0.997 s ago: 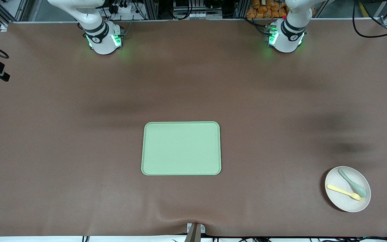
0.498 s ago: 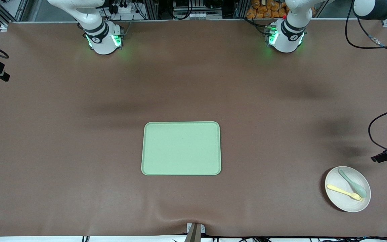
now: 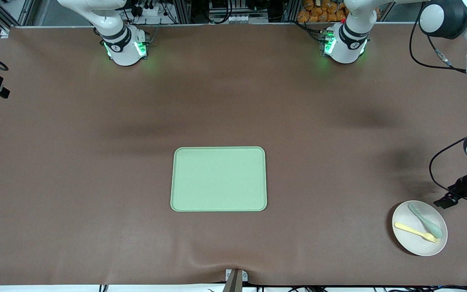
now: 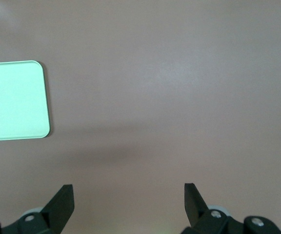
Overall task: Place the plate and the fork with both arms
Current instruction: 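Reach the left gripper down to the white plate rim and grasp it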
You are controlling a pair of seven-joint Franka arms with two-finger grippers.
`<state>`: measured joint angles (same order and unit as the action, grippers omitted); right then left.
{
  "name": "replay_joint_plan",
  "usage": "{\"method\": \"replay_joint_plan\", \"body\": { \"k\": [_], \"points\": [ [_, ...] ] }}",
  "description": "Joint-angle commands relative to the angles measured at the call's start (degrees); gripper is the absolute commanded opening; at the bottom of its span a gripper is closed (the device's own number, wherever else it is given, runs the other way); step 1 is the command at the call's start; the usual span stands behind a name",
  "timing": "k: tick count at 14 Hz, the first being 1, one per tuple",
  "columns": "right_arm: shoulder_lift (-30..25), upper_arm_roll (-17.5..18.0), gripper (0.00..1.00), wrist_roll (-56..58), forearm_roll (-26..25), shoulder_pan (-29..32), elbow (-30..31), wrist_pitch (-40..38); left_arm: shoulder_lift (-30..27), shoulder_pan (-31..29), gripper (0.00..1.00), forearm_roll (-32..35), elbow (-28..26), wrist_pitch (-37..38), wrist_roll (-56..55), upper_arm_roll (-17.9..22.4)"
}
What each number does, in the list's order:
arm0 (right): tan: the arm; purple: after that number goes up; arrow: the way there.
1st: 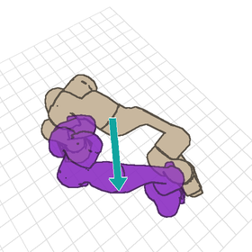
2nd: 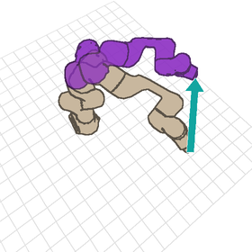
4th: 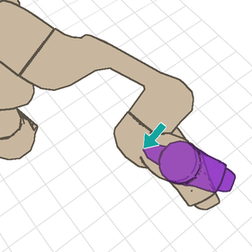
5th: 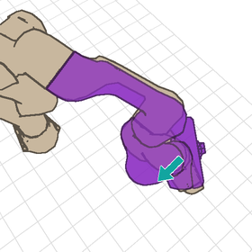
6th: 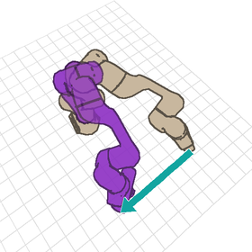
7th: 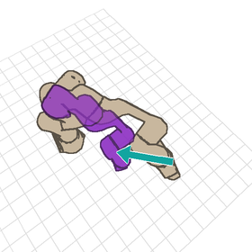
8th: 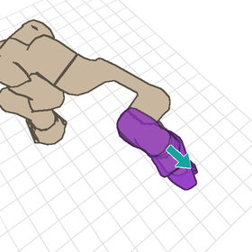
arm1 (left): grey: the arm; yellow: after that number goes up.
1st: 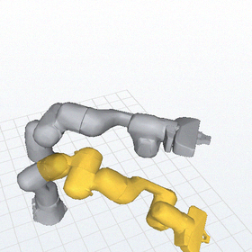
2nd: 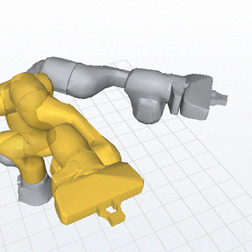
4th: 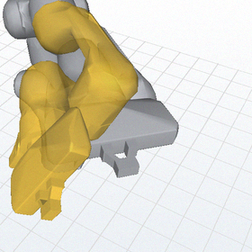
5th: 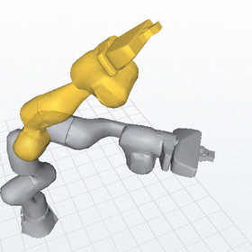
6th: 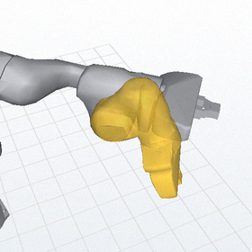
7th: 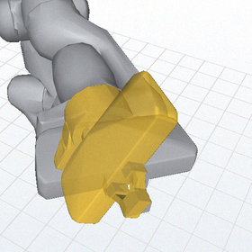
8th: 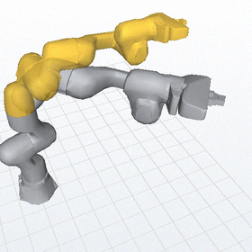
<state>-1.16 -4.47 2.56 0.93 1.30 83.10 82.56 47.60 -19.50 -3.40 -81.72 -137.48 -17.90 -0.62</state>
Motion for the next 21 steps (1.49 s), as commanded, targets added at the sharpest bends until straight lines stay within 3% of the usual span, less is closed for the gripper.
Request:
{"method": "replay_joint_plan", "body": {
  "k": [1,4,10,11,13,14,21],
  "points": [
    [-0.4,0.3,1.00,-0.2,0.3,0.4,0.0,-0.3,1.4,0.1,1.00,-0.9,1.0,-3.9,-1.4,0.1],
    [-0.4,0.3,1.00,-0.1,0.4,0.3,0.0,-0.6,2.9,0.5,1.00,-1.9,1.0,-8.9,-4.4,-1.0],
    [0.9,0.5,1.00,0.1,0.3,-0.3,0.4,-2.2,4.3,1.1,1.00,-1.4,0.9,-8.9,-3.2,-1.0],
    [1.0,0.5,1.00,0.0,0.4,-0.2,0.1,-3.8,4.3,1.1,0.74,-1.4,0.9,-8.9,-3.1,-1.0],
    [0.7,0.5,1.00,-0.1,0.2,-0.4,-0.2,-4.2,4.4,1.1,0.10,-1.3,0.8,-8.9,-3.2,-1.0],
    [0.7,0.4,1.00,0.0,0.3,-0.2,-0.7,-4.2,4.4,1.0,0.00,-0.9,0.8,-8.9,-2.8,-1.0],
    [0.5,0.3,1.00,-0.1,0.4,0.3,-0.8,-11.6,3.6,1.1,0.00,2.3,0.8,-8.7,8.3,-1.1]
  ]
}}
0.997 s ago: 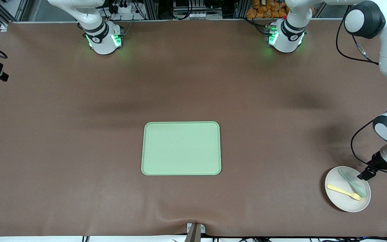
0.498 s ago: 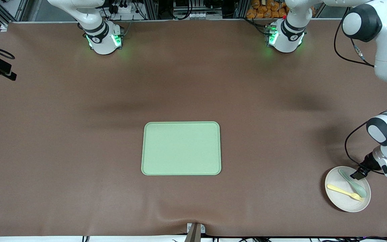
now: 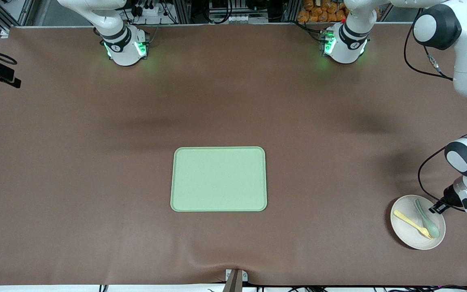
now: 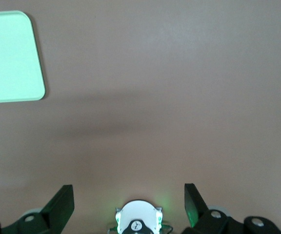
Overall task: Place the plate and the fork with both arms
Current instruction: 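Carry the white plate with the left gripper over the green tray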
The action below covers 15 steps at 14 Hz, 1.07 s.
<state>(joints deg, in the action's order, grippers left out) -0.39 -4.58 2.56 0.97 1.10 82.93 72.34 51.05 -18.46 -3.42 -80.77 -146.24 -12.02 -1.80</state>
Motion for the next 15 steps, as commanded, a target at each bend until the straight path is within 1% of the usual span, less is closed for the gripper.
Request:
{"method": "replay_joint_plan", "body": {
  "k": [1,3,5,10,11,12,15],
  "points": [
    [-0.3,0.4,1.00,-0.1,0.3,0.4,-0.7,-1.3,-0.1,0.1,0.00,2.3,-0.2,0.2,3.7,-0.4],
    [-0.2,0.4,1.00,-0.3,1.5,0.2,-0.6,-1.0,-0.6,0.0,0.00,2.3,-0.2,1.3,5.3,-2.1],
    [-0.1,0.4,1.00,-0.3,2.0,0.3,-0.6,-0.9,-0.7,0.0,0.00,2.1,0.0,2.0,6.3,-5.5],
    [0.2,0.4,1.00,0.1,2.2,0.8,-0.6,-0.6,-2.0,-0.2,0.00,1.5,-0.1,2.8,5.6,-15.8],
    [0.7,0.3,1.00,0.1,2.1,1.1,-0.6,-0.2,-2.8,-0.3,0.00,1.2,-0.1,4.3,4.6,-18.4],
    [1.5,0.3,1.00,0.2,2.2,1.7,-0.6,-0.2,-3.5,-0.7,0.00,1.2,-0.1,6.0,3.1,-20.0],
    [1.4,0.3,1.00,0.2,2.5,2.1,-0.7,0.2,-5.0,-1.0,0.00,1.2,-0.3,8.6,-0.8,-25.4]
  ]
}}
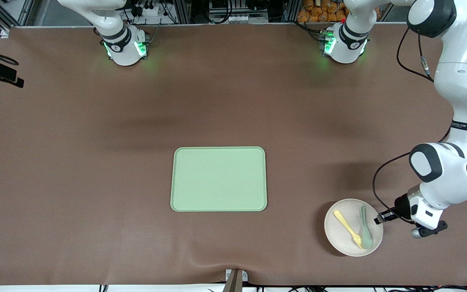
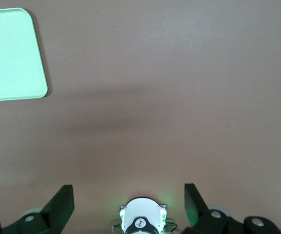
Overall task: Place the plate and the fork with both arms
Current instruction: 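Carry the white plate with the left gripper over the green tray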
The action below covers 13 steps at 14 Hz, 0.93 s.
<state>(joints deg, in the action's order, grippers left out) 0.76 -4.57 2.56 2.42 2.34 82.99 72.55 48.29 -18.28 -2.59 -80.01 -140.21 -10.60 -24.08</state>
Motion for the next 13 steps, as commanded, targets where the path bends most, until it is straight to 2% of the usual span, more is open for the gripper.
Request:
{"method": "replay_joint_plan", "body": {
  "k": [1,3,7,13],
  "points": [
    [0.4,0.3,1.00,0.2,1.0,0.9,-0.7,0.0,-2.9,-1.1,0.00,0.4,-1.0,4.0,-2.2,-4.8],
    [0.7,0.3,1.00,0.3,0.7,0.7,-0.7,0.2,-3.7,-1.1,0.00,0.5,-1.0,6.5,-2.2,-8.3],
    [2.3,0.3,1.00,0.2,1.1,1.1,-0.6,0.8,-3.5,1.3,0.00,0.9,-1.7,6.7,-2.4,-13.3],
    [2.9,0.4,1.00,-0.3,1.4,0.4,-0.5,0.8,-1.5,14.7,0.00,1.2,-1.5,6.1,-2.5,-12.6]
  ]
}}
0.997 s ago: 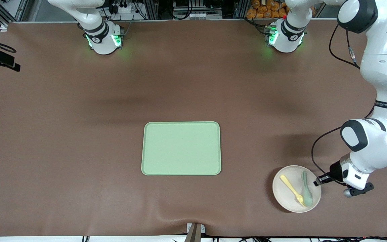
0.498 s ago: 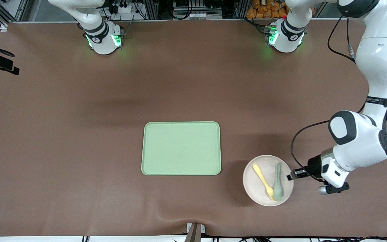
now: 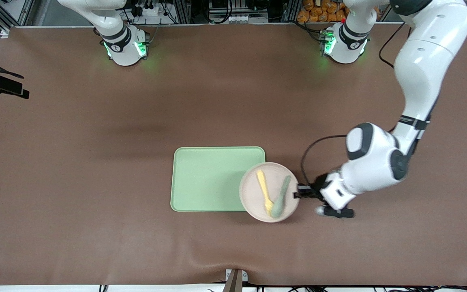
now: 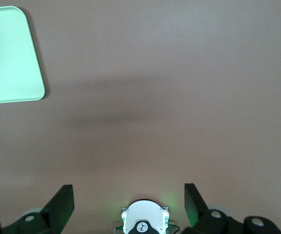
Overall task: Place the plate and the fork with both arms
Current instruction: 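Carry the white plate with the left gripper over the green tray, then lower the plate onto the green tray and open the left gripper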
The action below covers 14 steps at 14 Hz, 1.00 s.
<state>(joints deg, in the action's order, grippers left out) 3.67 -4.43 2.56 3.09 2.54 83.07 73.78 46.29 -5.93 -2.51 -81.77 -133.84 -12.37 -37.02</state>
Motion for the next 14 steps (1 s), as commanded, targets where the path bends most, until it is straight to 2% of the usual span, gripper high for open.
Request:
{"method": "replay_joint_plan", "body": {
  "k": [1,3,5,7,14],
  "points": [
    [0.1,0.3,1.00,-0.7,0.6,0.0,-0.6,-0.4,1.2,3.2,0.00,1.1,0.3,-1.0,-0.8,0.5],
    [0.9,0.4,1.00,0.7,0.9,0.2,-0.1,-0.2,2.3,6.7,0.00,0.8,0.3,-4.5,-1.2,2.5],
    [1.0,0.4,1.00,0.3,0.9,-0.2,-0.1,0.6,3.0,12.9,0.00,0.7,0.4,-7.8,-3.2,8.8],
    [1.8,0.4,1.00,0.2,1.1,-0.1,0.7,3.6,4.3,17.7,0.00,0.5,0.3,-12.0,-4.9,12.7],
    [6.0,0.5,1.00,-0.4,2.7,-0.7,0.8,6.5,5.6,18.8,0.00,0.7,-0.4,-13.3,-7.5,12.9]
  ]
}}
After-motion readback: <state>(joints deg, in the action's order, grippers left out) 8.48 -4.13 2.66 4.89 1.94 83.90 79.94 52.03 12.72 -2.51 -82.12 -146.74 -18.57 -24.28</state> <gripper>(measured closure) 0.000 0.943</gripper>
